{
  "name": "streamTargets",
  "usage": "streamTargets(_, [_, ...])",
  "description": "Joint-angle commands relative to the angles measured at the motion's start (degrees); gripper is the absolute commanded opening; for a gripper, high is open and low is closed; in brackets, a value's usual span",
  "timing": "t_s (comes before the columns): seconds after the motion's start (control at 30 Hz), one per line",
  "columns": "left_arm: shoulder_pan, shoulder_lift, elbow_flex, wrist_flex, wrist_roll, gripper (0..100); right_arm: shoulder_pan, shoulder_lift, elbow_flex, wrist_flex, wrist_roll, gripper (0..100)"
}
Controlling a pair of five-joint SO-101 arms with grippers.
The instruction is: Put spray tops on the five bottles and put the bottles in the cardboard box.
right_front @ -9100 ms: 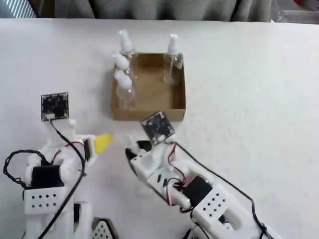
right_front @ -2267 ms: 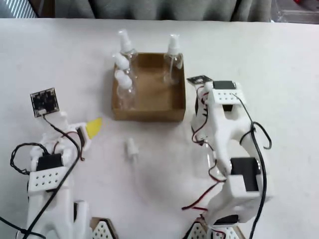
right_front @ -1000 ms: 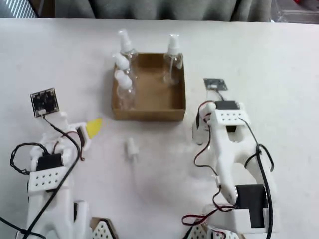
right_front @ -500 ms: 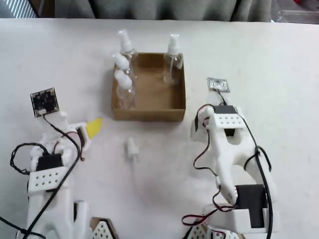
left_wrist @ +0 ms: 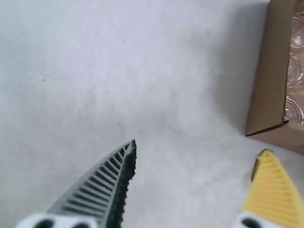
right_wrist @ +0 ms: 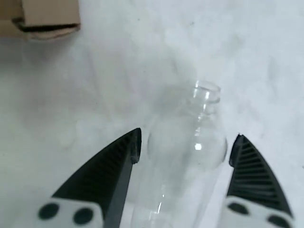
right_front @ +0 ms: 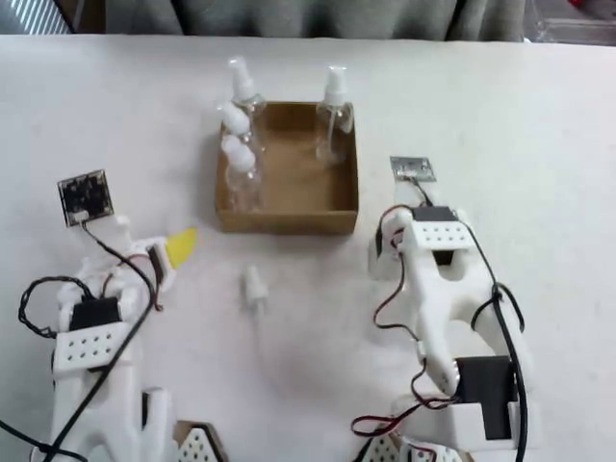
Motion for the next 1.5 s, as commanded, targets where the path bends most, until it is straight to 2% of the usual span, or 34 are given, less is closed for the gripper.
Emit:
streamTargets(0.0, [-0.5,0.2,-0.2,-1.2,-0.5,37,0.4,2.2,-1.6,0.7,1.1,26.9])
streamTargets(0.2, [-0.5,0.2,-0.2,-1.2,-0.5,37,2.0,5.2,-4.1,1.0,1.4,26.5])
streamTargets(0.5, [-0.5,0.2,-0.2,-1.2,-0.5,37,2.9,5.1,-5.1,0.8,1.8,13.8])
streamTargets(0.63, [-0.2,-0.1,-0.2,0.1,-0.5,37,2.7,5.1,-5.1,0.6,7.2,5.8])
streamTargets(0.77, [1.3,-0.1,-0.5,1.8,-0.4,37,2.3,5.1,-5.0,-1.5,9.4,1.5])
streamTargets(0.87, [5.4,-0.4,-3.0,7.0,-0.1,37,2.1,5.4,-4.7,-3.6,10.5,1.6])
streamTargets(1.0, [13.0,-3.0,-8.0,19.9,0.0,37,1.0,5.7,-4.7,-3.9,10.8,1.6])
streamTargets(1.1, [19.3,-3.9,-9.1,26.1,3.4,37,1.5,5.8,-4.7,-4.1,10.8,1.7])
streamTargets(1.23, [22.5,-1.1,-9.3,22.9,6.0,36,1.3,5.8,-4.7,-4.1,10.8,1.8])
streamTargets(1.4, [22.5,8.5,-9.7,13.5,6.2,20,1.2,5.8,-4.7,-4.1,10.8,1.8])
streamTargets(1.47, [23.0,12.7,-10.8,12.4,6.2,21,1.2,5.8,-4.7,-4.1,10.8,1.8])
